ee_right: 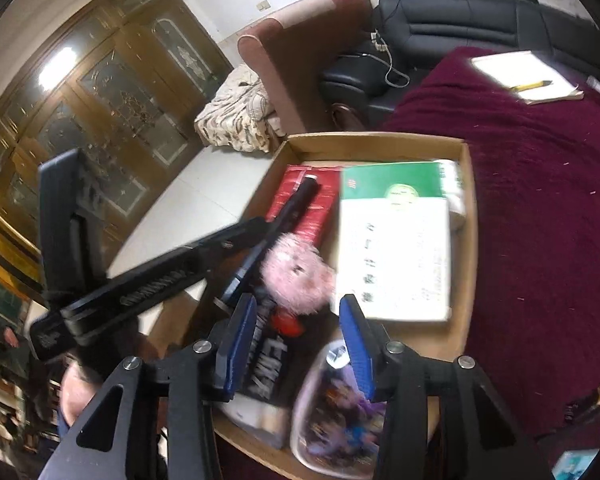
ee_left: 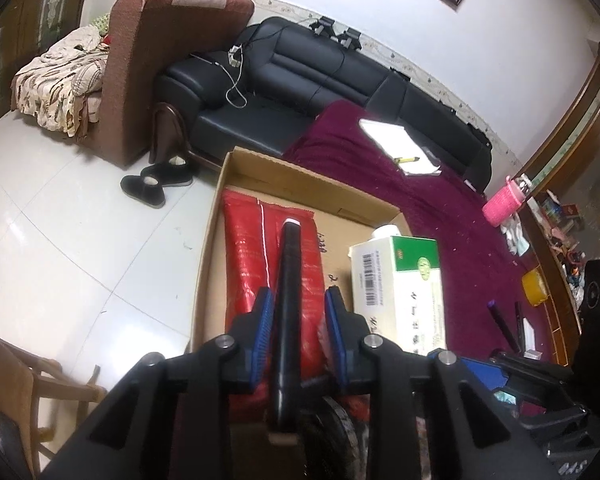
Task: Organize objects
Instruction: 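Lower the marker and pom-pom into the cardboard box, then move both open tools back over the remaining items on the table, then grasp the purple-capped black marker with left tool while right tool grasps white foam sheet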
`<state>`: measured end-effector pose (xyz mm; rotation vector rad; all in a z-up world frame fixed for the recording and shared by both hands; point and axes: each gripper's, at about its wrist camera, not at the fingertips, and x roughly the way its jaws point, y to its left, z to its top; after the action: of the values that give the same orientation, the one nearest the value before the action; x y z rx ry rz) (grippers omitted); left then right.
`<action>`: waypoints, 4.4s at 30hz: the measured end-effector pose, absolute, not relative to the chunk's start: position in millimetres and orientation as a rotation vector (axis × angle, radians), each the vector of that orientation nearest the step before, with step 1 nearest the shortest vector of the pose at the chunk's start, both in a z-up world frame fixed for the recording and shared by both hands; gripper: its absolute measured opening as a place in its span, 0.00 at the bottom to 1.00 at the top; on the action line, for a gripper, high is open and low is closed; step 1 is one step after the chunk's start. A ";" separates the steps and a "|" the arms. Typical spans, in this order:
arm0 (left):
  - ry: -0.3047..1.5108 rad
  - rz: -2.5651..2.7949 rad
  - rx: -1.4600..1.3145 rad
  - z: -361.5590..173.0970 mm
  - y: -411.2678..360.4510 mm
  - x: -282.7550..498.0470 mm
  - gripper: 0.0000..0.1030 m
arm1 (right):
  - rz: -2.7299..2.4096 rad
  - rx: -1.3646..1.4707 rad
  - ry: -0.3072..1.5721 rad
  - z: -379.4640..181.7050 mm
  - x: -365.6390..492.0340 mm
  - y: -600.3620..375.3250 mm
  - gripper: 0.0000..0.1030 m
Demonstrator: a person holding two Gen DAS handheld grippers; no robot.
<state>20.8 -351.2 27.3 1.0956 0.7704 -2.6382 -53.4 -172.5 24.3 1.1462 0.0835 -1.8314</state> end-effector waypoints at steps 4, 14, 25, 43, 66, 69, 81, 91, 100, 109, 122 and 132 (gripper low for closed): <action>0.782 -2.664 1.011 35.0 -337.1 39.6 0.25 | -1.977 1.027 0.154 35.8 -44.7 -143.5 0.47; 0.680 -2.818 0.921 57.3 -256.6 53.9 0.26 | -2.031 0.962 -0.030 47.0 -60.5 -49.1 0.47; 0.542 -2.910 1.076 51.5 -169.5 30.7 0.28 | -2.176 0.966 -0.083 36.8 -99.3 72.5 0.49; 0.285 -2.988 1.384 27.8 -24.9 -14.1 0.32 | -2.459 0.945 -0.496 35.2 -149.5 202.3 0.67; 0.443 -2.915 1.549 6.6 -18.5 -34.5 0.34 | -2.485 1.081 -0.583 21.9 -171.2 231.4 0.71; 0.505 -2.891 1.575 5.8 -21.9 -50.5 0.34 | -2.478 1.116 -0.655 17.0 -176.6 244.1 0.71; 0.834 -2.763 1.757 -8.3 11.5 -155.3 0.32 | -2.476 1.146 -0.851 14.9 -185.5 283.4 0.71; 0.704 -2.671 1.729 -29.8 36.8 -194.9 0.33 | -2.571 1.277 -0.739 10.9 -191.1 283.2 0.71; 0.262 -2.791 1.722 -20.6 32.4 -200.3 0.05 | -2.540 1.516 -0.572 -15.5 -204.0 269.6 0.74; 0.650 -2.735 1.816 -28.5 14.6 -207.1 0.33 | -2.563 1.525 -0.340 -30.4 -208.7 241.7 0.77; 0.623 -2.659 1.792 -25.7 42.7 -220.3 0.48 | -2.664 1.474 -0.313 -23.2 -207.9 252.9 0.35; -0.066 -2.719 1.791 -26.6 81.6 -229.3 0.47 | -2.632 1.523 -0.289 -27.7 -213.6 246.6 0.52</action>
<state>-229.3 81.6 -26.6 1.7906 -0.0661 -2.7188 -213.6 246.6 -27.7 1.5234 -0.2892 -2.6316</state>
